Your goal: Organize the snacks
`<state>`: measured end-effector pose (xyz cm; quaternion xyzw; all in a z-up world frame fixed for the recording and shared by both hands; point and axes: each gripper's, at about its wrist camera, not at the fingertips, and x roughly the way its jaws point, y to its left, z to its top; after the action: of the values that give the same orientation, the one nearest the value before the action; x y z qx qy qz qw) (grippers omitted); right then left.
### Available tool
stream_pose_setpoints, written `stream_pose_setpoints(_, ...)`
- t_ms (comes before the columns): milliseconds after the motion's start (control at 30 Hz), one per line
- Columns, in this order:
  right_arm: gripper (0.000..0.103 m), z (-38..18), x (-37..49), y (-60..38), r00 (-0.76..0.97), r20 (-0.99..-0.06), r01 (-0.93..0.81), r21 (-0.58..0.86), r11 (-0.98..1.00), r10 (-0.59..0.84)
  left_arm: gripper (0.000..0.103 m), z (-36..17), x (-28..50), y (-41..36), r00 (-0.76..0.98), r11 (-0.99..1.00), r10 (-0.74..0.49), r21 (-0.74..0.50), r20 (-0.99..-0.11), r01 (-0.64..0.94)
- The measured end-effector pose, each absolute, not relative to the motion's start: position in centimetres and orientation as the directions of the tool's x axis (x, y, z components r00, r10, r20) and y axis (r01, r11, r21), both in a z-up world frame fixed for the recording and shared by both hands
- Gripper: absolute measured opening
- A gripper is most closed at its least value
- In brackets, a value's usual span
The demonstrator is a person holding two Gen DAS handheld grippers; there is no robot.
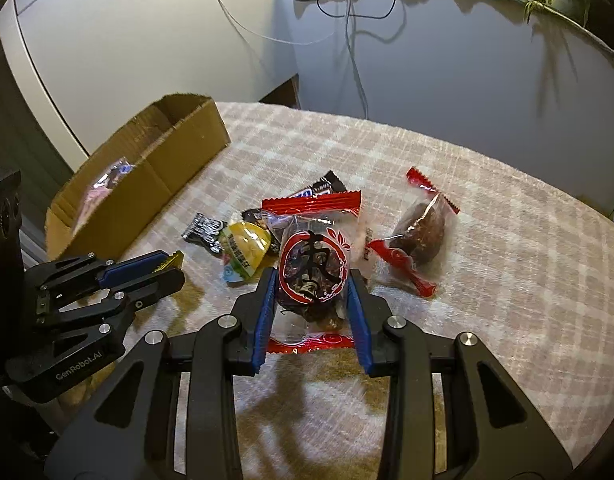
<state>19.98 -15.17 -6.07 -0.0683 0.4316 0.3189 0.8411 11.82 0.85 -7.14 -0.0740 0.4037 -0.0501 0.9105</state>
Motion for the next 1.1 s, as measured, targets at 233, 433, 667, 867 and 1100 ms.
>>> stream_pose_setpoints(233, 0.036, -4.4, 19.1, -15.3, 0.443, -0.747, -0.599, 0.165, 0.783, 0.496, 0.019, -5.1, 10.5, 1.3, 0.703, 0.980, -0.169, -0.196, -0.691, 0.042)
stream_pose_setpoints(433, 0.036, -2.6, 18.4, -14.4, 0.457, -0.727, -0.616, 0.156, 0.772, 0.512, 0.019, -3.1, 9.3, 1.9, 0.738, 0.978, -0.172, -0.201, -0.653, 0.050)
stream_pose_setpoints(667, 0.036, -0.6, 18.0, -11.4, 0.466, -0.708, -0.647, 0.136, 0.750, 0.530, 0.019, -1.5, 8.1, 4.3, 0.770, 0.977, -0.156, -0.212, -0.619, 0.027)
stream_pose_setpoints(867, 0.036, 0.5, 18.0, -8.3, 0.454, -0.696, -0.683, 0.130, 0.719, 0.557, 0.019, -0.8, 7.4, 7.0, 0.788, 0.977, -0.122, -0.211, -0.604, -0.011)
stream_pose_setpoints(1100, 0.036, 1.4, 18.0, -3.6, 0.420, -0.691, -0.730, 0.127, 0.671, 0.588, 0.019, -0.3, 6.5, 10.5, 0.804, 0.975, -0.067, -0.209, -0.591, -0.073)
